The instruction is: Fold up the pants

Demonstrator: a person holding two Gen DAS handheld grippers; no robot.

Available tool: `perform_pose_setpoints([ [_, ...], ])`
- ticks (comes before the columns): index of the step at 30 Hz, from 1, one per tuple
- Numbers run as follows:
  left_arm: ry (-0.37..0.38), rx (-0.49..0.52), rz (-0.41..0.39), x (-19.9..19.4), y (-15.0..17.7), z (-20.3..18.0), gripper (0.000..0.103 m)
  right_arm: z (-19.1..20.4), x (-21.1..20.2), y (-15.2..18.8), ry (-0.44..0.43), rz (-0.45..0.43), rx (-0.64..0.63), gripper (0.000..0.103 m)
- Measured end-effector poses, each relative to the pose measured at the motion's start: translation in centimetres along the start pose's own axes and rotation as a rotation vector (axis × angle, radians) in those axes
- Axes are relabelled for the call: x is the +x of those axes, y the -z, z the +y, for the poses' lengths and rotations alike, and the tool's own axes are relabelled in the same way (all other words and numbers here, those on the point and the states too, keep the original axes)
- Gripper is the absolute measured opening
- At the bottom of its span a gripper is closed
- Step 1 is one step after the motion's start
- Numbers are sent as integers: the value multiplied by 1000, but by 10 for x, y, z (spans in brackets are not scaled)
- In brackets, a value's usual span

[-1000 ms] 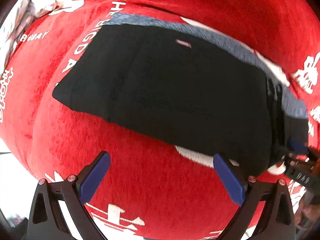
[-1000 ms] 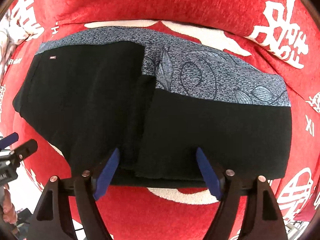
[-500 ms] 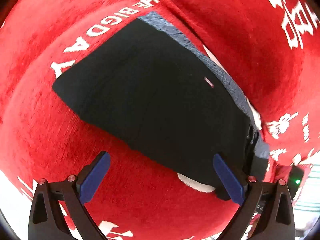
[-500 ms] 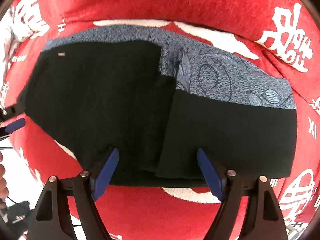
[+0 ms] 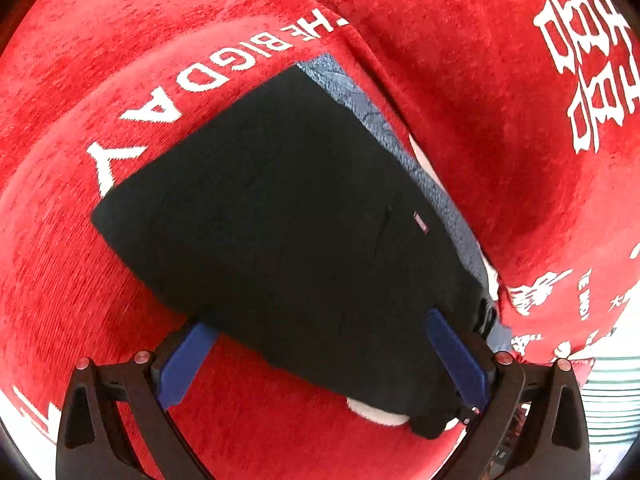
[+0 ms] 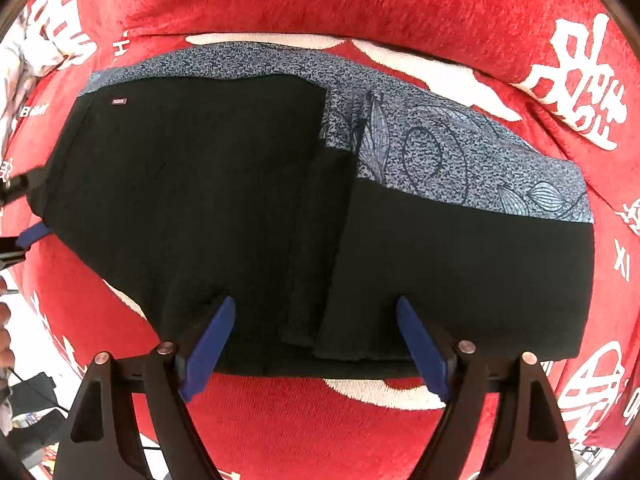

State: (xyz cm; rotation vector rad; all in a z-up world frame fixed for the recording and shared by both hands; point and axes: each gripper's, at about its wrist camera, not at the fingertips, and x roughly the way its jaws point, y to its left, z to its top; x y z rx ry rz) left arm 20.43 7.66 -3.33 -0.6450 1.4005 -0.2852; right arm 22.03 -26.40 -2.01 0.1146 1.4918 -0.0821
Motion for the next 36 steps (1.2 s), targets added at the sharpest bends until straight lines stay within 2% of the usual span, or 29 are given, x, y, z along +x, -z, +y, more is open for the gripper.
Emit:
perform_pose_setpoints([
  [5,1,9,-5,1,2,-5,103,1,0,3,8,-1,0,86],
  [7,40,0,-6,-2,1,-8,103,2,1,2,10,1,-1,86],
  [9,80,9,-40,-9,1,-17,103,3,1,2,9,2,0,86],
  [11,161,22,-75,-18,-1,-22,103,4,1,2,10,0,-1,87],
  [12,178,24,-80,-18,-2,-22,103,4,1,3,11,-1,-1,87],
  [13,181,25,-78,-15,-3,-24,103,5,1,3,14,-2,-1,87],
  [15,137,18,-50,-2,-7,-20,103,6,1,3,19,0,-2,87],
  [17,58,10,-12,14,-9,-12,102,7,1,2,20,4,-2,87],
  [18,44,13,-4,17,-9,-9,102,7,1,2,20,6,-3,87],
  [19,23,25,-20,16,-8,-14,102,7,1,2,18,10,-6,87],
  [22,-123,81,-28,17,-6,-28,81,7,-1,-2,12,33,-25,87],
  [24,-244,159,-49,17,-2,-38,52,6,-7,-6,19,51,-28,86],
  [27,-363,330,-100,13,9,-60,42,4,-38,-16,-22,0,-18,85],
  [28,-445,465,-144,13,22,-78,42,4,-52,-22,-57,-33,-19,85],
  [30,-570,661,-208,19,44,-100,40,7,-75,-41,-161,-70,-23,85],
  [32,-691,844,-262,27,69,-115,40,19,-87,-71,-301,-38,-39,85],
  [34,-762,951,-292,34,85,-120,40,37,-94,-103,-411,-3,-67,86],
  [36,-804,1006,-308,38,88,-124,40,69,-98,-134,-483,31,-130,86],
])
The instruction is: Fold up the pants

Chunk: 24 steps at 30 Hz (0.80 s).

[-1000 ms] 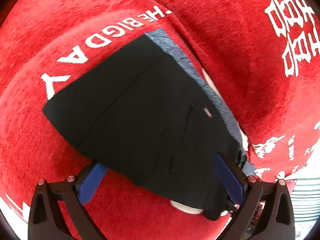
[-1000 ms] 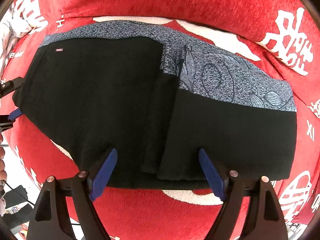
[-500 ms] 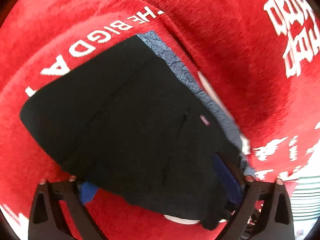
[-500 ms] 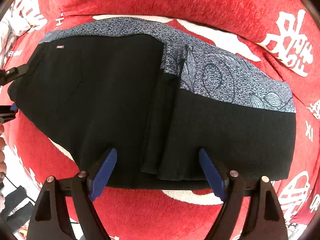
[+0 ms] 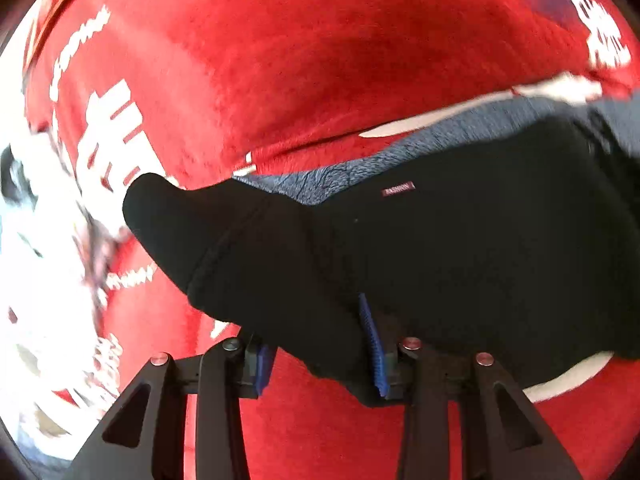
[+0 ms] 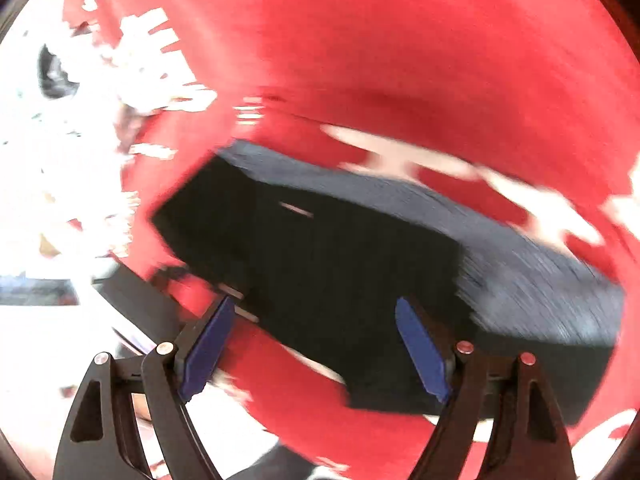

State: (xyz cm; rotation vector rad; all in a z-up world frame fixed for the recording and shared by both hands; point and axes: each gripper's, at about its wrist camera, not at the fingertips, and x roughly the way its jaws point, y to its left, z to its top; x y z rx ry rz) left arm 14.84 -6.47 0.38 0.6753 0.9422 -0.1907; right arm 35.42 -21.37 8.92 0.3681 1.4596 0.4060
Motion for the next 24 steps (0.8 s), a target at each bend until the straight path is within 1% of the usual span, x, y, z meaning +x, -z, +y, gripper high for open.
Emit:
perform_pose_setpoints([
  [1,-19,26,-9,-1,1,-4,40,17,8,-16,-25,31,-30,86],
  [3,-54,72,-30,-2,2,-13,40,53,35,-43,-80,131,-84,86],
  [4,-60,79,-35,-1,1,-15,40,66,47,-47,-92,173,-102,86],
  [5,-63,78,-38,-2,2,-15,40,79,65,-51,-88,221,-129,86],
  [7,-61,68,-37,0,2,-12,40,98,93,-62,-37,276,-169,86],
  [8,-61,63,-37,0,2,-11,40,105,109,-66,-18,309,-177,86],
  [10,-66,63,-40,-2,2,-12,40,109,134,-70,-7,362,-166,86],
  [11,-65,60,-40,-2,2,-12,40,108,143,-72,0,383,-157,78],
  [12,-58,57,-34,-1,1,-12,40,104,150,-72,9,398,-142,41],
  [13,-34,42,-18,-1,1,-10,40,98,155,-70,15,412,-121,25],
  [15,-22,42,-40,-7,0,-10,40,86,144,-68,-18,374,-97,21],
  [16,-16,50,-65,-17,-3,-11,40,80,130,-64,-53,332,-89,21],
  [18,-4,50,-100,-32,-9,-11,40,69,106,-58,-118,280,-78,21],
  [21,30,33,-164,-64,-25,-12,40,44,60,-42,-235,190,-38,21],
  [22,45,28,-192,-78,-33,-14,40,31,39,-33,-286,145,-11,21],
  [24,69,28,-229,-99,-45,-21,40,11,7,-20,-345,72,23,21],
])
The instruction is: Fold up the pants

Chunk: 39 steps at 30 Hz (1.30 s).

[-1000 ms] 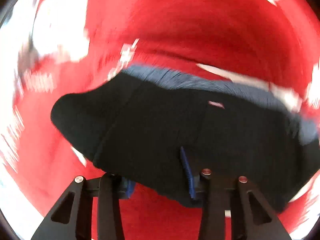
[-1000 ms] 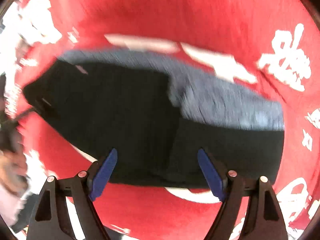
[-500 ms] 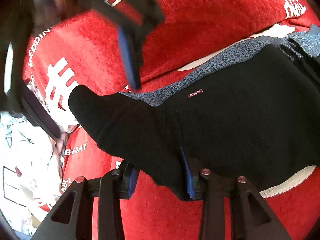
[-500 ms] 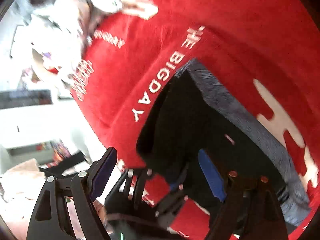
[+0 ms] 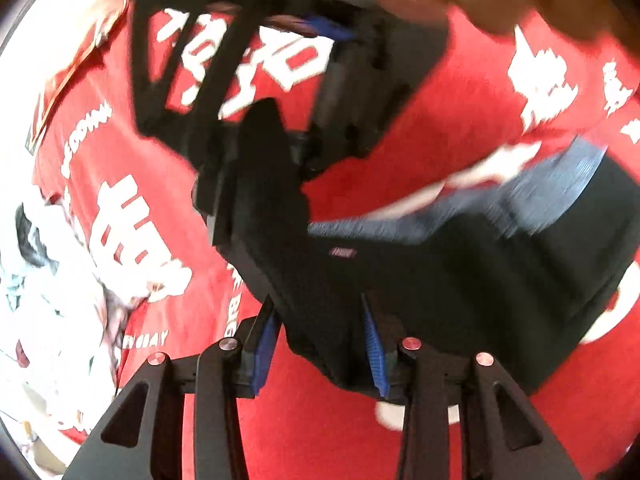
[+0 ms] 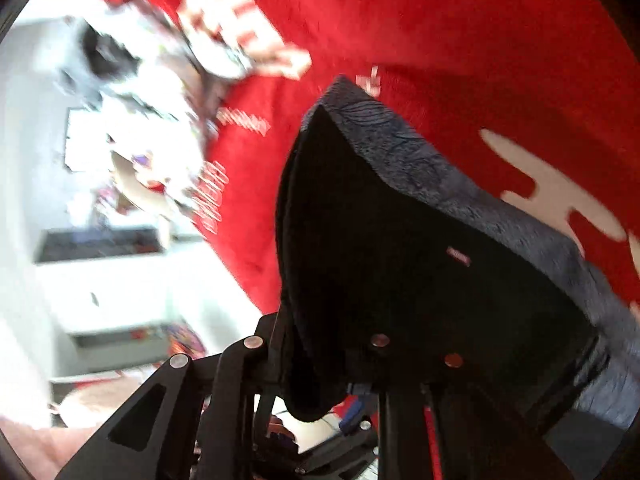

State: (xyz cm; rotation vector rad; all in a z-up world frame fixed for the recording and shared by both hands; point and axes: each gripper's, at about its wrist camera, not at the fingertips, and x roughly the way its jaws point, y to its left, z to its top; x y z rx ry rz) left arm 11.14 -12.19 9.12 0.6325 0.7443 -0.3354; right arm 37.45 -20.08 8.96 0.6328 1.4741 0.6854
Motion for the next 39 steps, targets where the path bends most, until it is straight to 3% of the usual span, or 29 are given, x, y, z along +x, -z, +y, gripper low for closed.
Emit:
perform_pose_setpoints([
  [6,113,24,-98,-45,-52,-52,40,-35,-105,66,-66,-213,32,22],
  [14,257,164,-125,-66,-91,-171,40,-147,-202,174,-103,-418,201,22],
  [17,291,233,-90,-56,-84,-221,40,-200,-212,207,-84,-440,282,22],
  [23,343,318,46,-26,-55,-284,40,-294,-172,260,-33,-380,437,22],
  [24,337,328,54,-25,-53,-286,45,-303,-166,265,-34,-373,451,22],
  [28,388,344,49,-34,-55,-273,46,-312,-165,274,-57,-396,474,28],
  [29,403,340,58,-38,-57,-262,54,-310,-170,276,-34,-392,471,30],
  [30,407,329,66,-40,-59,-253,69,-306,-176,276,-4,-389,466,33],
  [31,418,299,75,-43,-61,-242,74,-300,-184,277,55,-389,455,34],
  [34,427,190,126,-42,-68,-198,76,-291,-210,279,259,-386,434,36],
  [39,301,17,239,-4,-76,-148,76,-258,-239,282,359,-467,376,38],
])
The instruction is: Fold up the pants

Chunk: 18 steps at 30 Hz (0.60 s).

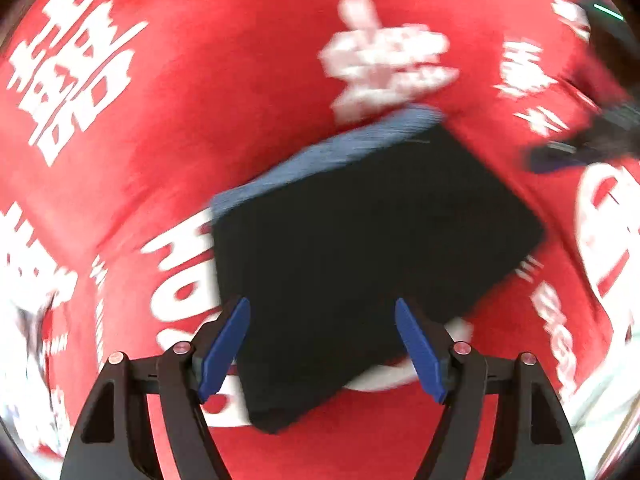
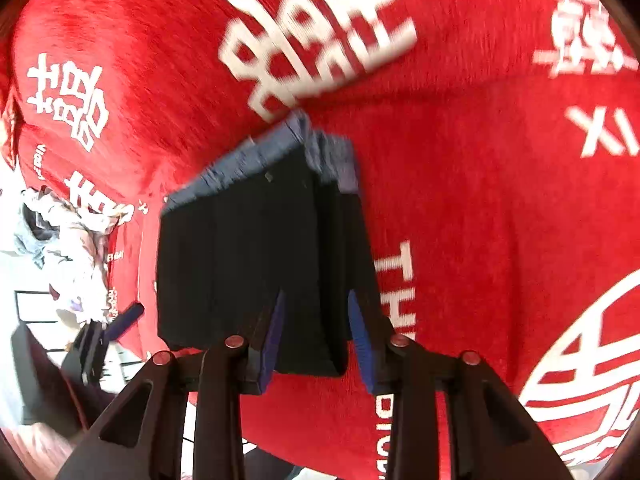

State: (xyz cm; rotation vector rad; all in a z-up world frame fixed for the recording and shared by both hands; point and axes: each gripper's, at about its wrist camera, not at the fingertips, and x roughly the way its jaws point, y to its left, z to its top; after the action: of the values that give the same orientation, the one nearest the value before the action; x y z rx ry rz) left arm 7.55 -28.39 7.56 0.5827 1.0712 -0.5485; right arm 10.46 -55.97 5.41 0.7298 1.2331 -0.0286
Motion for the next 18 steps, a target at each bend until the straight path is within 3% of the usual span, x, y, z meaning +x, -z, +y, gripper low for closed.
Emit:
perform_pose_setpoints([
  [2,-48,-96,39,19,-9,27,76,19,0,-6,11,-16,-51,38],
  [5,-53,-227,128,55,-15,61,76,51,28,-9,62,20,-122,38],
  [7,-39,-285,169,72,-8,71,82,60,56,-6,127,64,-169,37],
  [9,-14,-354,192,79,1,79,97,67,79,0,223,102,-209,35],
  [18,41,-383,211,69,16,87,97,62,76,6,252,93,-208,40],
])
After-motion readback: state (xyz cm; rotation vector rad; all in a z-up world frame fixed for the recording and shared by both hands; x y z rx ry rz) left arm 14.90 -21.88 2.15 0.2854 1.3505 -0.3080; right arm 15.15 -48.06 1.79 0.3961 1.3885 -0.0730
